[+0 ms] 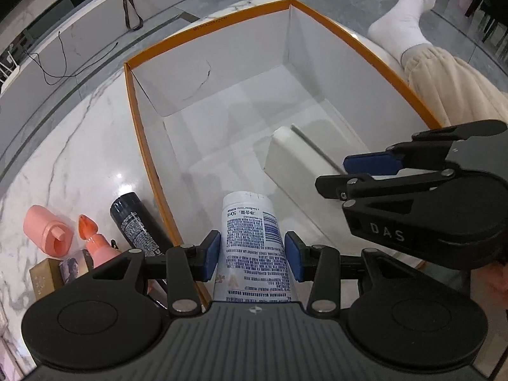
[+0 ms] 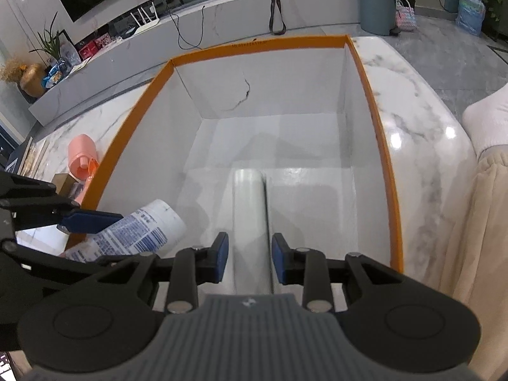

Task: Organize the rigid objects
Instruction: 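Carry both items over the orange box and open both tools to drop them, then return to the table and grasp the pink spray bottle with the right tool, then grasp the painted card box with the left tool, then lower the card box and pink bottle into the orange box, opening both tools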

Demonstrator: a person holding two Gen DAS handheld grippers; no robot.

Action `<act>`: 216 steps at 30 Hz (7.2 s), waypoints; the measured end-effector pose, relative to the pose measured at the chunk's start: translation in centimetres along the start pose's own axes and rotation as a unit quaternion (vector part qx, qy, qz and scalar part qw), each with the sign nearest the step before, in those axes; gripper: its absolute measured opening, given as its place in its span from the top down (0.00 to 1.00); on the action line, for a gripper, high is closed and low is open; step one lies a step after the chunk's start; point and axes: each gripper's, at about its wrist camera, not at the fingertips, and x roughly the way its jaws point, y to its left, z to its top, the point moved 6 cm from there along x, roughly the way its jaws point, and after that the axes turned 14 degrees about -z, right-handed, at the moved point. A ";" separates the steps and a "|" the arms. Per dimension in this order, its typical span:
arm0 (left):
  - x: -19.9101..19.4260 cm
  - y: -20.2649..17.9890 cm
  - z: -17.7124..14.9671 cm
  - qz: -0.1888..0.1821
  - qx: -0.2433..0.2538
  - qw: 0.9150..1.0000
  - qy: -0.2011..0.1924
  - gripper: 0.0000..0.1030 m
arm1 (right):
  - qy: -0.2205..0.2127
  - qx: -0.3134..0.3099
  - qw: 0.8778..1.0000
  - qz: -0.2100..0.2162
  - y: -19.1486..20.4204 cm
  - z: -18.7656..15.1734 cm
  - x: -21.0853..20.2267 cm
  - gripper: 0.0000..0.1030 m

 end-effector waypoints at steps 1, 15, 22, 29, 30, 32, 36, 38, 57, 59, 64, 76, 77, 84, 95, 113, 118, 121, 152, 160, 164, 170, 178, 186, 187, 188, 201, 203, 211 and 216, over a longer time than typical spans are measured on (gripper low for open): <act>0.0 -0.1 0.0 0.002 0.001 1.000 0.001 0.51 | -0.001 0.000 1.000 0.002 0.0 0.0 -0.1 0.70; -1.0 -0.1 -0.3 -0.020 -0.007 0.999 -0.027 0.52 | -0.032 0.000 0.999 0.003 0.0 -0.1 -1.3 0.59; -3.9 0.2 -0.8 -0.047 -0.015 0.996 -0.079 0.50 | -0.078 0.003 0.997 0.011 0.4 0.4 -3.3 0.54; -8.5 1.7 -2.2 -0.052 -0.050 0.987 -0.147 0.44 | -0.119 -0.016 0.993 0.020 2.2 0.5 -5.9 0.51; -9.2 2.1 -2.6 -0.051 -0.058 0.985 -0.157 0.43 | -0.124 -0.021 0.992 0.022 2.6 0.5 -6.3 0.51; -10.6 3.1 -3.3 -0.046 -0.071 0.981 -0.174 0.42 | -0.135 -0.031 0.990 0.031 3.6 0.5 -7.2 0.50; -12.7 5.3 -5.2 -0.028 -0.094 0.976 -0.195 0.41 | -0.150 -0.068 0.985 0.053 6.6 0.1 -8.6 0.47; -13.4 6.5 -6.5 -0.019 -0.105 0.974 -0.202 0.40 | -0.154 -0.091 0.982 0.066 8.5 -0.3 -9.0 0.46; -10.5 16.6 -15.8 0.016 -0.184 0.965 -0.189 0.35 | -0.078 -0.222 0.969 0.075 21.7 -1.8 -4.0 0.56; -9.5 17.3 -16.0 0.011 -0.186 0.964 -0.189 0.30 | -0.066 -0.218 0.971 0.068 21.9 -1.2 -2.9 0.56; -7.1 18.1 -14.8 0.002 -0.176 0.967 -0.186 0.24 | -0.036 -0.203 0.977 0.056 22.4 0.2 -0.5 0.57; -2.2 20.1 -13.5 0.015 -0.173 0.972 -0.155 0.23 | 0.010 -0.186 0.981 0.056 23.2 1.6 3.5 0.56; -2.0 20.2 -13.4 0.016 -0.175 0.972 -0.155 0.23 | 0.012 -0.187 0.981 0.055 23.3 1.6 3.8 0.56; -1.8 20.3 -13.5 0.010 -0.181 0.972 -0.152 0.35 | 0.018 -0.192 0.980 0.049 23.4 1.3 4.2 0.58; -2.9 19.3 -16.1 0.025 -0.192 0.974 -0.119 0.29 | 0.028 -0.210 0.976 0.052 23.5 -0.6 3.1 0.57; -2.4 19.5 -14.9 0.046 -0.187 0.973 -0.125 0.37 | 0.040 -0.196 0.978 0.061 23.3 -0.8 3.3 0.59; -4.6 18.6 -14.8 0.056 -0.185 0.971 -0.142 0.37 | 0.018 -0.194 0.978 0.075 22.9 -0.8 1.4 0.59; -6.5 17.6 -14.5 0.064 -0.182 0.968 -0.160 0.37 | 0.000 -0.188 0.979 0.083 22.4 -0.5 -0.2 0.59; -6.9 0.0 1.2 0.007 0.044 0.985 -0.168 0.37 | -0.049 -0.011 0.998 0.025 -0.3 2.0 -5.2 0.59; -2.5 0.1 3.2 0.012 0.093 0.993 -0.074 0.37 | -0.003 0.008 0.999 0.041 -1.7 0.8 -1.4 0.59; -1.4 0.3 3.6 0.016 0.095 0.994 -0.048 0.37 | 0.000 0.024 0.998 0.051 -2.2 0.8 -0.7 0.59; -0.4 0.0 3.8 0.020 0.105 0.994 -0.037 0.37 | -0.014 0.021 0.999 0.038 -2.3 0.9 -0.5 0.59; 0.1 0.2 3.3 0.012 0.122 0.992 -0.009 0.37 | -0.002 0.040 0.997 0.068 -2.8 1.0 -0.3 0.59; 1.7 -0.9 2.7 0.038 0.169 0.985 0.011 0.37 | 0.049 0.045 0.993 0.100 -1.9 0.4 1.4 0.59; 1.8 -1.0 2.7 0.031 0.166 0.985 0.013 0.37 | 0.054 0.048 0.992 0.101 -1.8 0.3 1.6 0.59; 1.8 -1.0 2.6 0.021 0.162 0.986 0.016 0.37 | 0.057 0.047 0.992 0.101 -1.7 0.2 1.7 0.59; -0.3 -1.5 1.9 -0.015 0.148 0.989 -0.003 0.44 | 0.072 0.030 0.993 0.085 -1.0 -0.3 2.4 0.59; -1.0 -1.7 1.9 -0.026 0.143 0.989 -0.008 0.46 | 0.076 0.026 0.993 0.084 -0.8 -0.4 2.6 0.59; -1.7 -2.1 1.4 -0.034 0.142 0.989 0.013 0.64 | 0.067 0.025 0.993 0.090 -0.8 -0.4 2.3 0.58; -0.6 -2.0 1.4 -0.032 0.128 0.991 0.034 0.76 | 0.059 0.026 0.994 0.090 -0.9 -0.3 2.1 0.71</act>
